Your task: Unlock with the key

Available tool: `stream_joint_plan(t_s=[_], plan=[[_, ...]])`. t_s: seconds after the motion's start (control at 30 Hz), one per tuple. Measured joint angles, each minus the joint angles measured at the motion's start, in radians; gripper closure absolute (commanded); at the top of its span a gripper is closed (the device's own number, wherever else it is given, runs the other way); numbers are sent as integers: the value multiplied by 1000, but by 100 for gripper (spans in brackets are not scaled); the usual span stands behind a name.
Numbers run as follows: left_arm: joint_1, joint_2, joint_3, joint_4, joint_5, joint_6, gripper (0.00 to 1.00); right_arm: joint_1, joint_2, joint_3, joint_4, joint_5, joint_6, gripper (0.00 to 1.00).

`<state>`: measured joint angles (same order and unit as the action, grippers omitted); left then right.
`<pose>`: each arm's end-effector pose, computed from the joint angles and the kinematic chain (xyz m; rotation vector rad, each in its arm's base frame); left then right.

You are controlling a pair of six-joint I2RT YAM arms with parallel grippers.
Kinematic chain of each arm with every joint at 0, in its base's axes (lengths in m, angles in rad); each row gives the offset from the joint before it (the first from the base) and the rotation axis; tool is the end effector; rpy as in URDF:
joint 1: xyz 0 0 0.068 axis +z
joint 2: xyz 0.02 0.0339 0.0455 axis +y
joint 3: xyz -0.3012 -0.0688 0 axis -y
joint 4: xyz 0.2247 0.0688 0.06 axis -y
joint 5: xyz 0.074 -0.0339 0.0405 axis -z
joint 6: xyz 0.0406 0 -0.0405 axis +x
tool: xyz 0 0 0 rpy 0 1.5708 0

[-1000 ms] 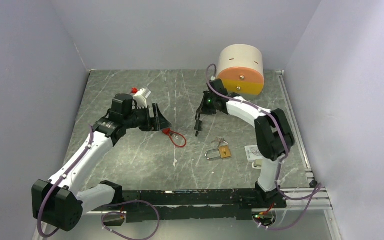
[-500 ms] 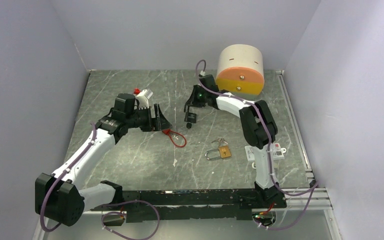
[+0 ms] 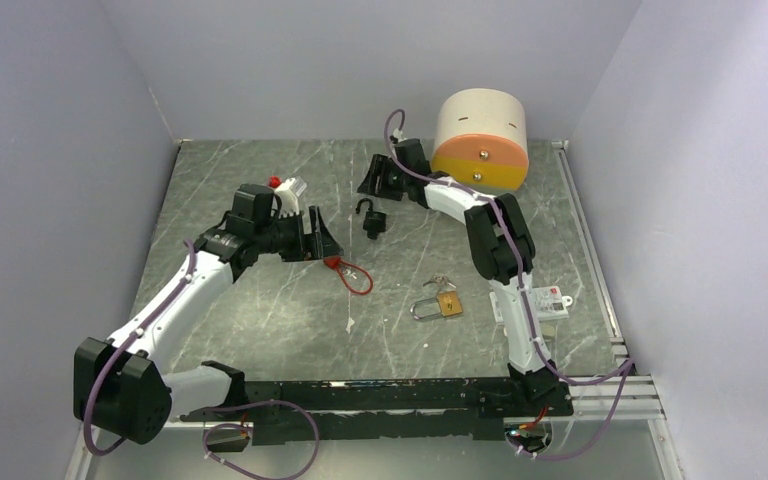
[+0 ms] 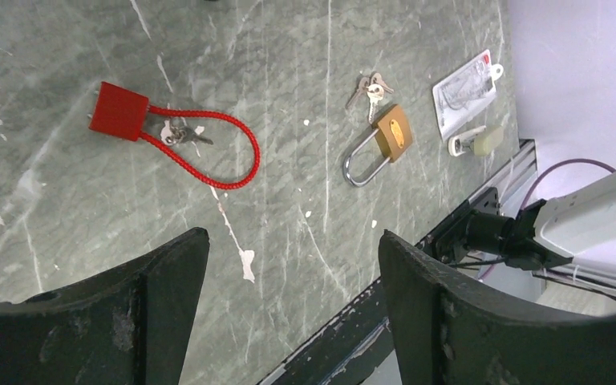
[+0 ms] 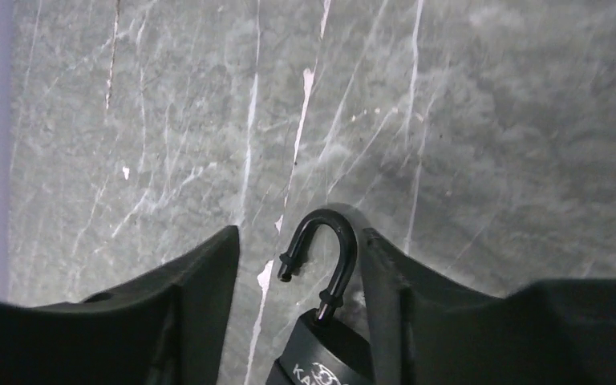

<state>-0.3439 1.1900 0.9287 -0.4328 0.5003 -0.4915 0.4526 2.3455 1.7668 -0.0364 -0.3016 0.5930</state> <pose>0.2052 -0.0942 0.3229 0.1073 2.3607 -0.9941 0.4837 0.2486 0.1910 -0.0192 2.3062 0.8972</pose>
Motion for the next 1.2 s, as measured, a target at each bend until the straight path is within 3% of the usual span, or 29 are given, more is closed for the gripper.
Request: stream_joint_plan(t_s=[0.2, 0.3, 0.53, 0.7, 0.9, 1.2], plan=[[0, 0, 15, -6, -64, -3, 24, 2, -30, 10, -34, 72, -55, 34], [0, -1, 11, 6, -91, -23, 25, 12, -121, -48, -71, 132, -77, 35], [0, -38, -41, 70, -132, -74, 26, 95, -595, -422, -153, 342, -42, 40], [0, -61, -63, 111, -132, -112, 27, 99, -814, -658, -267, 475, 6, 47], [0, -98, -92, 145, -131, -141, 27, 50, -855, -786, -473, 547, 59, 55], [0, -159, -169, 182, -106, -186, 27, 33, -836, -861, -483, 477, 117, 66]])
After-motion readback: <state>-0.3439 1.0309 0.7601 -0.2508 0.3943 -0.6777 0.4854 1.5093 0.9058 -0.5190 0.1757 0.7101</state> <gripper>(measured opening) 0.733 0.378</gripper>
